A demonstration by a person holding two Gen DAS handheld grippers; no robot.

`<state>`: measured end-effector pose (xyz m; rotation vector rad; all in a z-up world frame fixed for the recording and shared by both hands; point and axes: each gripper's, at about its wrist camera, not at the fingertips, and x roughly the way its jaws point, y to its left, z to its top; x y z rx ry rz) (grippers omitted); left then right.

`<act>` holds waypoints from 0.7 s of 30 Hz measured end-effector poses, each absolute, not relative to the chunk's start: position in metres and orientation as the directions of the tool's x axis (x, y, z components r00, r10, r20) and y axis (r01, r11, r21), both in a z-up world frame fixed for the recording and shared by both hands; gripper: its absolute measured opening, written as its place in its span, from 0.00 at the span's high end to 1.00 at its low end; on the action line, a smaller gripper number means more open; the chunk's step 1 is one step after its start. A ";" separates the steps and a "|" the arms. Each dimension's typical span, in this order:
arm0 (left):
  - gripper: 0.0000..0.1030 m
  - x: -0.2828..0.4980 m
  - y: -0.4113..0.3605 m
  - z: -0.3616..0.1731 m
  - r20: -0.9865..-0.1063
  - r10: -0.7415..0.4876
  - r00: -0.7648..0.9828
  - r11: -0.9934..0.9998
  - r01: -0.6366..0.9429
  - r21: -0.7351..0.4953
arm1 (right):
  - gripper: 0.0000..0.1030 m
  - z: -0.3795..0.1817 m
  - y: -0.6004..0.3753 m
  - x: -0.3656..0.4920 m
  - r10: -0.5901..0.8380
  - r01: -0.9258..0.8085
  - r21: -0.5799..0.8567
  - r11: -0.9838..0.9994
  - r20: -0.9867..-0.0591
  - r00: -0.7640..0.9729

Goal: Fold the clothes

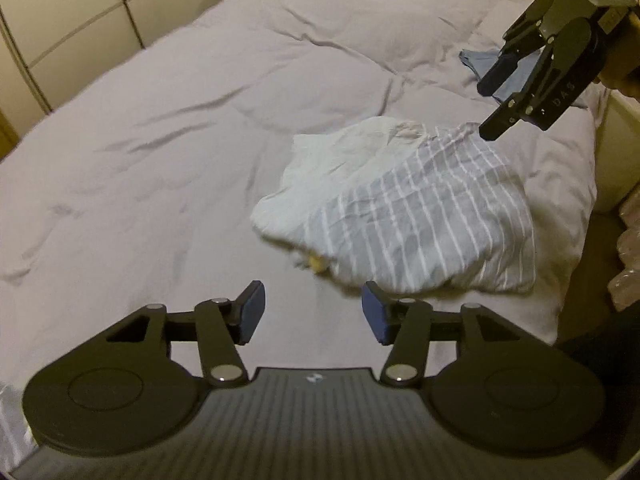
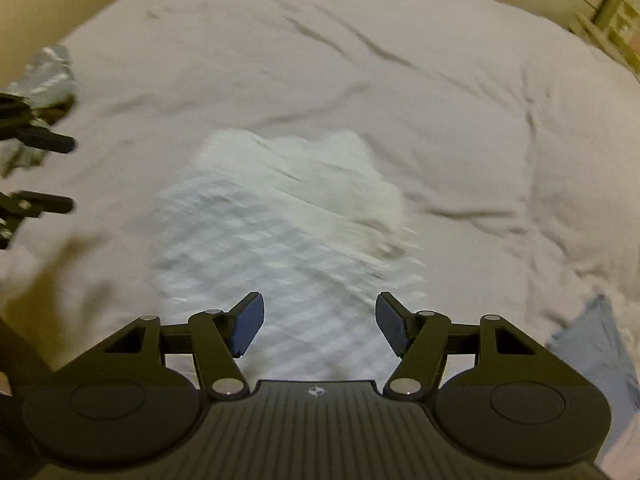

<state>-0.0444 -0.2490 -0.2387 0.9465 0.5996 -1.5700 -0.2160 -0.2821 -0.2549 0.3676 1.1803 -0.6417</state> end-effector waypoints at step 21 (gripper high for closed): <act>0.22 -0.100 -0.321 -0.252 -0.913 -0.389 0.120 0.094 0.991 0.091 | 0.95 -0.356 -0.421 -0.204 -0.040 0.454 0.170 0.875 -0.908 0.417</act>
